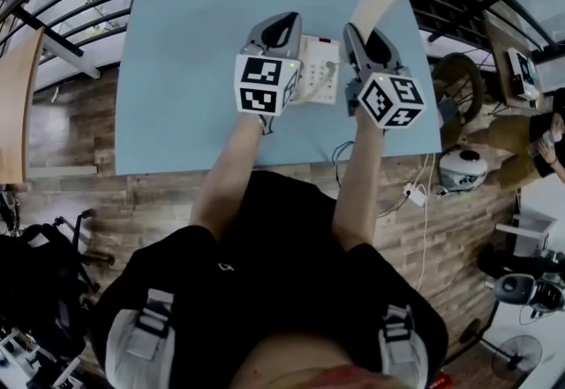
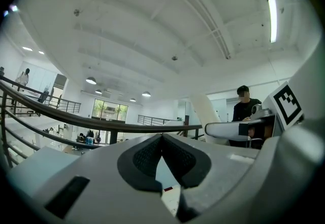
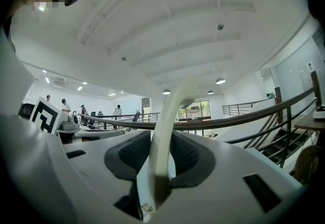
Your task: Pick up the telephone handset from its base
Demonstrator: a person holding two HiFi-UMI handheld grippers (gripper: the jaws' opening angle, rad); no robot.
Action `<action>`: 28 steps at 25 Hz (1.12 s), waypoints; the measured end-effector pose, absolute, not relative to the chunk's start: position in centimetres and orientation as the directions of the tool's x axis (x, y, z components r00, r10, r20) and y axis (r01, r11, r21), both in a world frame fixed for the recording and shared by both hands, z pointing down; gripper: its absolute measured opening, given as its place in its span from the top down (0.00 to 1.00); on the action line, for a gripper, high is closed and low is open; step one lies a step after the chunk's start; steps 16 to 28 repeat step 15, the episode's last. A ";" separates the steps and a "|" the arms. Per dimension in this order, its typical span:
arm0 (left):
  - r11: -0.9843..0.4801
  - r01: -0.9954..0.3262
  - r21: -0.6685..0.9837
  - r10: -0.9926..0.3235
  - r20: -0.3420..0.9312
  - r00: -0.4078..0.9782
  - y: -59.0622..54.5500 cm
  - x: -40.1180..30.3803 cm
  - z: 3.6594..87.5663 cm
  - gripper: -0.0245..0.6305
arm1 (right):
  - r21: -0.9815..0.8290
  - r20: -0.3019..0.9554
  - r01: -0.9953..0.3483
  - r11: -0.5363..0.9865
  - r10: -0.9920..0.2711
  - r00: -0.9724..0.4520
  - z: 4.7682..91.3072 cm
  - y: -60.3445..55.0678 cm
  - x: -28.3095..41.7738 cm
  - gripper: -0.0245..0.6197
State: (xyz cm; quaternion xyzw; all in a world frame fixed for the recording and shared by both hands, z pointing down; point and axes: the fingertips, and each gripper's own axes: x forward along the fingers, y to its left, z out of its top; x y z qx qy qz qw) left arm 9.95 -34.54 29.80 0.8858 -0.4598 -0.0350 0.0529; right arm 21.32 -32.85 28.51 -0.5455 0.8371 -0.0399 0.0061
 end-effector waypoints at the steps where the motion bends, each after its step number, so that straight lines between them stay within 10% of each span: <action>1: -0.571 -0.811 0.126 -0.818 -0.012 0.575 -34.5 10.0 29.8 0.96 | -0.072 0.036 -0.913 0.401 -0.914 -0.404 28.6 -32.9 21.4 0.78; 28: -0.566 -0.814 0.131 -0.821 -0.001 0.570 -34.5 10.1 30.2 0.96 | -0.038 0.052 -0.921 0.388 -0.919 -0.390 28.8 -32.8 22.0 0.78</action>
